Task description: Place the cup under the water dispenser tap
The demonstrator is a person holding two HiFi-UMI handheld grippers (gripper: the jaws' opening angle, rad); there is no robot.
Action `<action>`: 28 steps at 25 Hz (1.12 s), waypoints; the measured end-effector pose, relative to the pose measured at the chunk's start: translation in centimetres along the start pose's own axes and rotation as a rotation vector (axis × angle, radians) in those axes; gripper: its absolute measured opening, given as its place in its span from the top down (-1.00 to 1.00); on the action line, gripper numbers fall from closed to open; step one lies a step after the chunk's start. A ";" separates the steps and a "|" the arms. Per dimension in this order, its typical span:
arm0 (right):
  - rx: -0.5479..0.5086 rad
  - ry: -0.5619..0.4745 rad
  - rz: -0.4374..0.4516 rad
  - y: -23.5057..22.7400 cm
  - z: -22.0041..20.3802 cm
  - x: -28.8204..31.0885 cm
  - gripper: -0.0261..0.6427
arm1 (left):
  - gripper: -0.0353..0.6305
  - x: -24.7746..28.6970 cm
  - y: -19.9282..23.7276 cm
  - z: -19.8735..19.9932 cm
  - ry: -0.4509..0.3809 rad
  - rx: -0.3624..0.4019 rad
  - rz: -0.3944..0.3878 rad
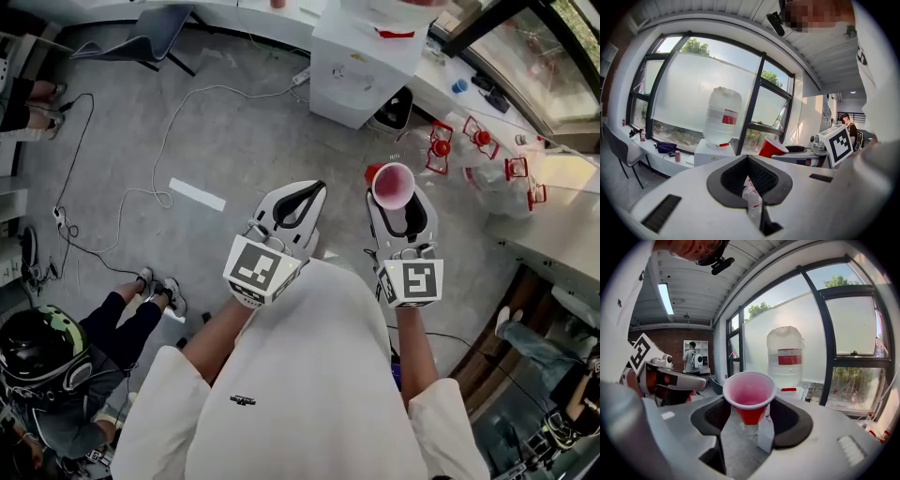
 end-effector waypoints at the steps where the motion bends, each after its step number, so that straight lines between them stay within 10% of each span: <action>1: -0.005 0.001 0.003 -0.2 0.4 0.8 0.11 | 0.88 0.4 0.7 0.3 -0.001 -0.001 0.001; 28: -0.046 0.066 0.188 -9.1 -0.9 12.2 0.09 | 0.88 11.0 4.6 -1.7 0.089 -0.057 0.192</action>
Point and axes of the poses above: the fingertips, and each gripper's own axes: x forward along the fingers, y to its left, z out of its top, the point moved 5 cm from there along -x, backward along the fingers, and after that the axes turned 11 degrees about x, right-handed, at the moved point
